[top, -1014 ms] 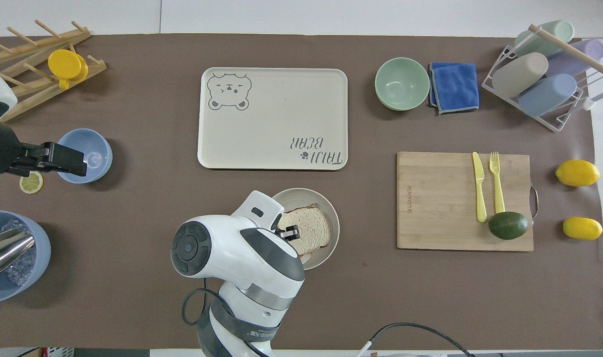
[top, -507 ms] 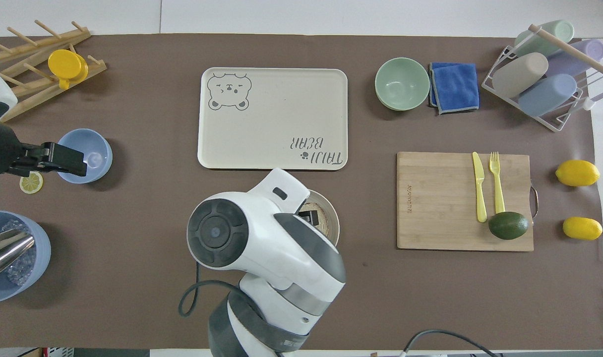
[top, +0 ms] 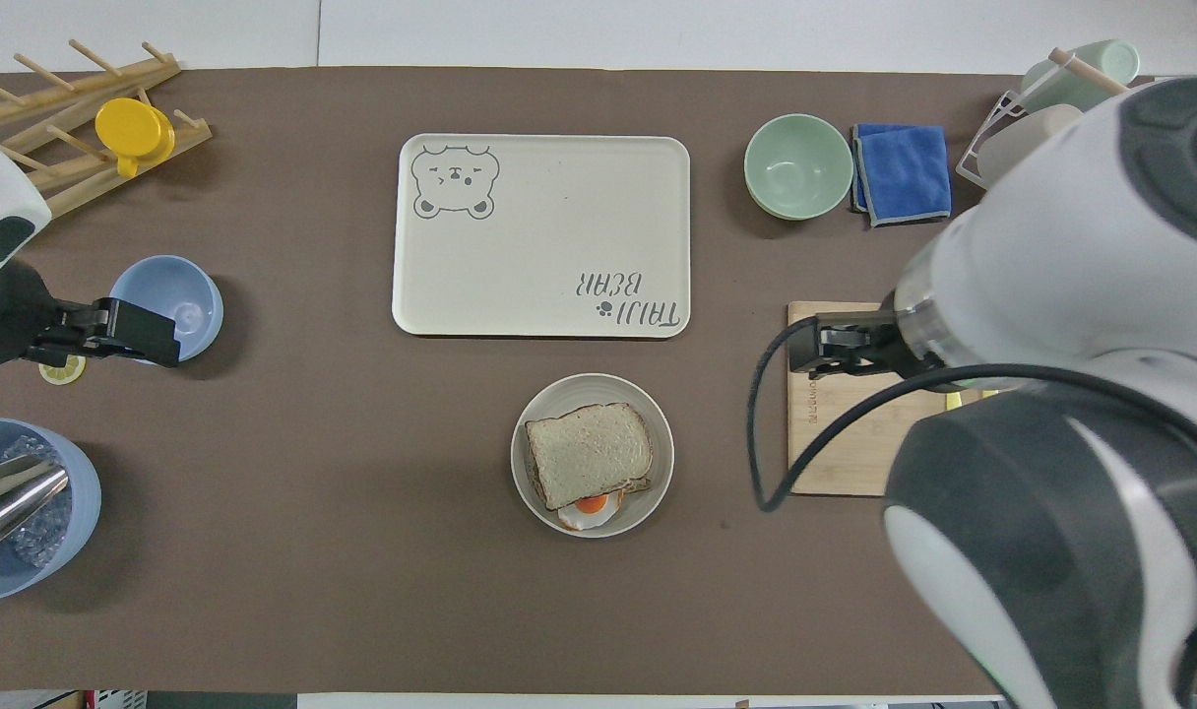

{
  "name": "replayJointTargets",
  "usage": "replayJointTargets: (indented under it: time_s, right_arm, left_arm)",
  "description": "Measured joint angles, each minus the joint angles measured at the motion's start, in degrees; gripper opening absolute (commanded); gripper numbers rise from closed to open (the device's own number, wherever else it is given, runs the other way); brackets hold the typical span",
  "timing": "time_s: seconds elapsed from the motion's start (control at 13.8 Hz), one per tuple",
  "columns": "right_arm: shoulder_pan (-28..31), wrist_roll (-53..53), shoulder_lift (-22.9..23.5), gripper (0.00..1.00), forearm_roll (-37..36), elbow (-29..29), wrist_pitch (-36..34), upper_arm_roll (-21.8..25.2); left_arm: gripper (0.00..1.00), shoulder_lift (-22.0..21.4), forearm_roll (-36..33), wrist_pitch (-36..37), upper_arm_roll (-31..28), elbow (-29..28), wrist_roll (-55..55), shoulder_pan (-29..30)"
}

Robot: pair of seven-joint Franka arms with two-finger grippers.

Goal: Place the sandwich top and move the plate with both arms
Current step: 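Withdraw the right gripper while the left gripper reaches toward the plate, then grasp the rim of the white plate with the left gripper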

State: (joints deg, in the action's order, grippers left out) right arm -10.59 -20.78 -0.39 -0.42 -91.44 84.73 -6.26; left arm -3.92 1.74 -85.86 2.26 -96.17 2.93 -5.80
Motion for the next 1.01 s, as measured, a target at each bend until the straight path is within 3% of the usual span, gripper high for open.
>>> replayJointTargets:
  time_s: [0.29, 0.51, 0.8, 1.01]
  right_arm:
    - [10.24, 8.21, 0.43, 1.0, 0.0, -0.53, -1.47, 0.24]
    - [15.06, 13.95, 0.95, 1.0, 0.0, -0.65, -1.03, 0.23]
    - [12.28, 14.59, 0.74, 1.0, -0.09, -0.65, -1.09, 0.84]
    - [9.58, 14.59, 0.36, 1.0, -0.16, -0.65, -1.09, 3.62]
  left_arm:
    - [1.0, -4.65, 0.16, -7.44, 0.47, -11.28, 0.1, -2.15]
    - [1.0, -5.74, 2.36, -15.17, 0.58, -19.08, 0.86, -5.57]
    - [1.0, -4.19, 3.72, -29.54, 0.76, -30.13, 9.17, -13.84]
    - [1.0, 2.07, 4.77, -39.45, 0.96, -33.1, 16.02, -20.47]
